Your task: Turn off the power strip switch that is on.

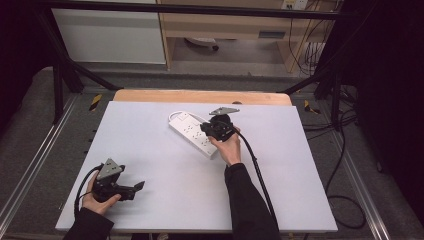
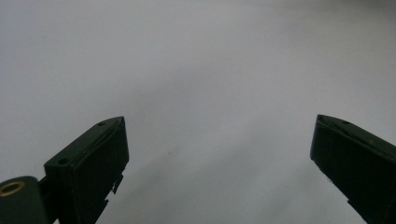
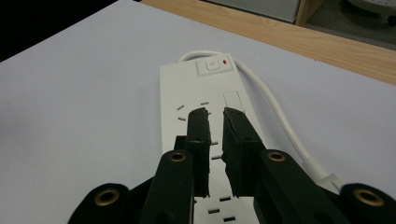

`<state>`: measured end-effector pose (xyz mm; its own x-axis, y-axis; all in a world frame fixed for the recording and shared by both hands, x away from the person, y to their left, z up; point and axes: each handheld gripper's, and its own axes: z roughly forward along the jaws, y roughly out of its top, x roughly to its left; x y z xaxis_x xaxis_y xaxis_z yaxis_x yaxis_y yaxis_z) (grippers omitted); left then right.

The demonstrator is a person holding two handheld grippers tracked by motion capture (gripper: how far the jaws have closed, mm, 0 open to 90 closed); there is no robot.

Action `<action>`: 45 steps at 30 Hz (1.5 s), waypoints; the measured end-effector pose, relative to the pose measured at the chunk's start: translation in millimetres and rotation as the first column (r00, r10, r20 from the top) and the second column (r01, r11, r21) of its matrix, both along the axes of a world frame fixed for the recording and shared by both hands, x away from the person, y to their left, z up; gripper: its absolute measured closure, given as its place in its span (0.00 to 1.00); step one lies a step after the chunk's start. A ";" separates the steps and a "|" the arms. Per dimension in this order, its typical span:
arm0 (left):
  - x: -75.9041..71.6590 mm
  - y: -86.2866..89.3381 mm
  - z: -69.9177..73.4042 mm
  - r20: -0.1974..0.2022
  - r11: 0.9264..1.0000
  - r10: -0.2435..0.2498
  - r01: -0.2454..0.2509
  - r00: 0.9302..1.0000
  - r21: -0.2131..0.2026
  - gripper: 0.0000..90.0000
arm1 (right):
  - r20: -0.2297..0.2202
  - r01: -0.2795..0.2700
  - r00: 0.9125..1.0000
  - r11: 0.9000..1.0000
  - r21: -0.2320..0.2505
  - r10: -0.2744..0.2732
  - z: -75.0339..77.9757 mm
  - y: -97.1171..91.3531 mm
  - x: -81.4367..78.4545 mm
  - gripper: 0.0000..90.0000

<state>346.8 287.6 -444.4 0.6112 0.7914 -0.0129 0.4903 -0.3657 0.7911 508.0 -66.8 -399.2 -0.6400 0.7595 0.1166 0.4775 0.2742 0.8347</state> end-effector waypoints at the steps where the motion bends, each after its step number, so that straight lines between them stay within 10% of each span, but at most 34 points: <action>1: 0.1 0.4 0.1 0.001 1.000 0.000 0.000 1.000 0.000 0.04 | -0.002 -0.003 1.000 1.000 -0.002 0.003 0.2 2.9 1.2 0.93; 45: 0.5 2.0 0.3 0.005 1.000 0.006 -0.006 1.000 -0.003 0.05 | -0.037 0.044 0.998 0.999 -0.012 -0.045 -26.0 25.7 38.5 1.00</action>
